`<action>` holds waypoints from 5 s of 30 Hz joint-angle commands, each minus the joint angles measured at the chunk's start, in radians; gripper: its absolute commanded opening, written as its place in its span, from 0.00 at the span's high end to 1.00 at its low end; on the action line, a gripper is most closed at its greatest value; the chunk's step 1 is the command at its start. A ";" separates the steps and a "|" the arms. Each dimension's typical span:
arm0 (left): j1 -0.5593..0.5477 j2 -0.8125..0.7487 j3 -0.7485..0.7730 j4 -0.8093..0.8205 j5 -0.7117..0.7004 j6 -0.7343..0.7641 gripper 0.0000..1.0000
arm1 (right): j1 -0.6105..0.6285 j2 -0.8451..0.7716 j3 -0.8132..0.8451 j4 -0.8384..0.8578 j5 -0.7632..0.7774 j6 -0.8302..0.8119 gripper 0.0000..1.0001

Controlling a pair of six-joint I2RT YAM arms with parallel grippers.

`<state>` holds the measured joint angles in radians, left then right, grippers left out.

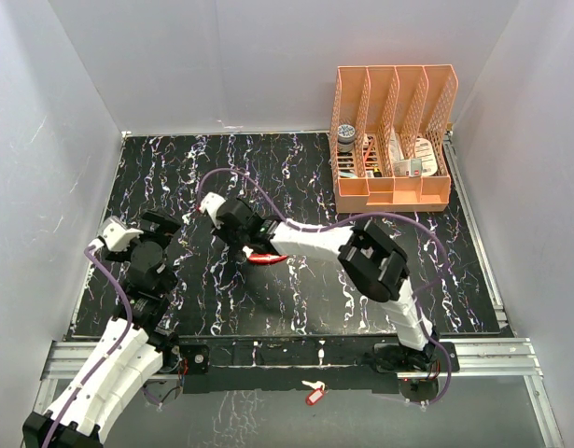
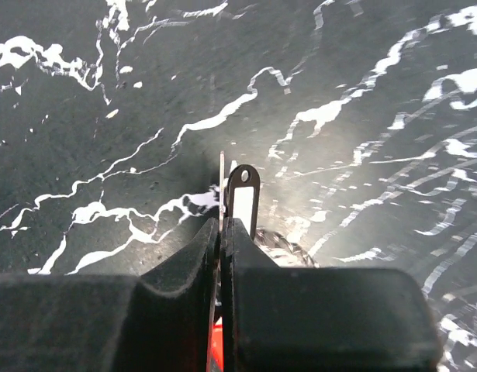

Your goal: Remove the keys from the keyring

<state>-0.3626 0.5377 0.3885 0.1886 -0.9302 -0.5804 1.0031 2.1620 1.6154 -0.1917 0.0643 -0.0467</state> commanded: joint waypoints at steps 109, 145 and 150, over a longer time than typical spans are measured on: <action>0.004 0.539 0.224 1.069 1.396 0.312 0.39 | 0.025 -0.746 -0.166 0.355 0.200 -0.001 1.00; 0.003 0.466 0.192 0.896 1.427 0.420 0.56 | 0.025 -0.768 -0.180 0.383 0.215 -0.024 1.00; 0.002 0.517 0.210 0.953 1.467 0.369 0.56 | 0.025 -0.764 -0.184 0.387 0.211 -0.019 1.00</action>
<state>-0.3626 1.0252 0.5686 1.0527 0.4969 -0.1757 1.0214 1.4517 1.4235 0.1089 0.2817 -0.0719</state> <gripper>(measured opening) 0.444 0.010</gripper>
